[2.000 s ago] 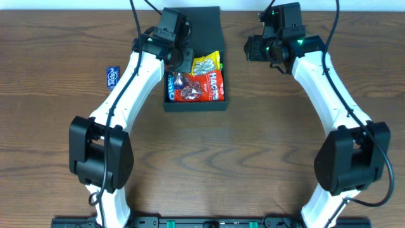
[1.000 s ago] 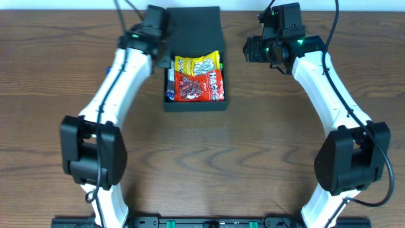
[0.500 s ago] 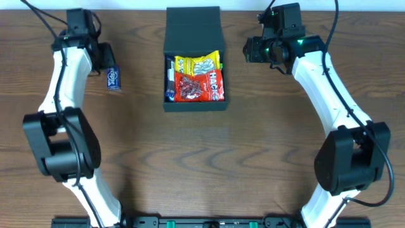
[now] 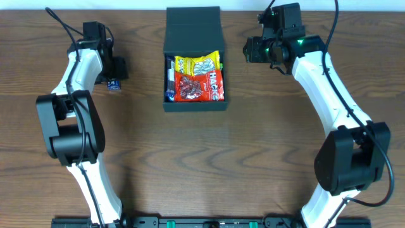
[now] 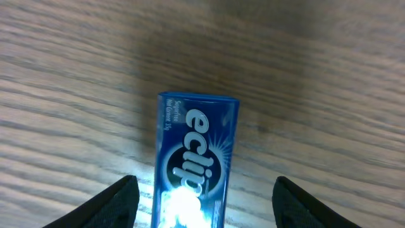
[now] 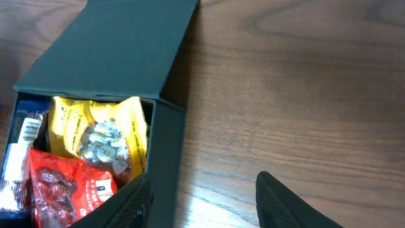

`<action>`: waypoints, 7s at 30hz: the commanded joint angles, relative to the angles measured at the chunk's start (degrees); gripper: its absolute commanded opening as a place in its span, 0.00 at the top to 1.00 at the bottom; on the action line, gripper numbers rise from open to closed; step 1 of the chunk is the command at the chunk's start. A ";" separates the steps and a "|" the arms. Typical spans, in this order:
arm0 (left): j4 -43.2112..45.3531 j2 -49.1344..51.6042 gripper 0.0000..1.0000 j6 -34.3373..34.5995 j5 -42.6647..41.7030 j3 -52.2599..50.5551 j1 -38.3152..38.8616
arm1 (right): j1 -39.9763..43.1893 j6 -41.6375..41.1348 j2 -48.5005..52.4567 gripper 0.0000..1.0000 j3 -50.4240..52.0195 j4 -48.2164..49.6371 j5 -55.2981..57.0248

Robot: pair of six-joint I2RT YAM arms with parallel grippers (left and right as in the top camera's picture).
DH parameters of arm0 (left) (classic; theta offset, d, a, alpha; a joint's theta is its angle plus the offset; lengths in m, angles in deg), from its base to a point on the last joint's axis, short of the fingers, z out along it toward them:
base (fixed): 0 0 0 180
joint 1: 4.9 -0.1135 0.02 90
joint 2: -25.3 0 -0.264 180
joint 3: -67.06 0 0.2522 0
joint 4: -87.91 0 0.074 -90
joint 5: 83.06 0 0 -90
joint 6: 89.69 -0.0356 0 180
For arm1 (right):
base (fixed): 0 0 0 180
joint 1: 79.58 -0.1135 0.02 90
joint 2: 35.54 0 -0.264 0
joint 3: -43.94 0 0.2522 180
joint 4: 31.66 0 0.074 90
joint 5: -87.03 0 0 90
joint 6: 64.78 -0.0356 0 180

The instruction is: Pack container

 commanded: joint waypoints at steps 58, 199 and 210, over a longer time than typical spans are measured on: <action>-4.74 -4.66 0.05 -49.51 -17.42 15.52 24.02 | 6.62 0.66 0.13 0.04 -0.31 -0.85 -0.26; -42.60 -3.96 0.94 -23.78 -42.01 40.26 0.13 | 1.31 7.78 0.70 0.99 -20.06 -6.82 -22.71; -58.25 -14.97 0.94 -34.51 -47.91 39.80 2.05 | 1.20 18.82 -6.73 0.99 -19.89 -32.68 -21.42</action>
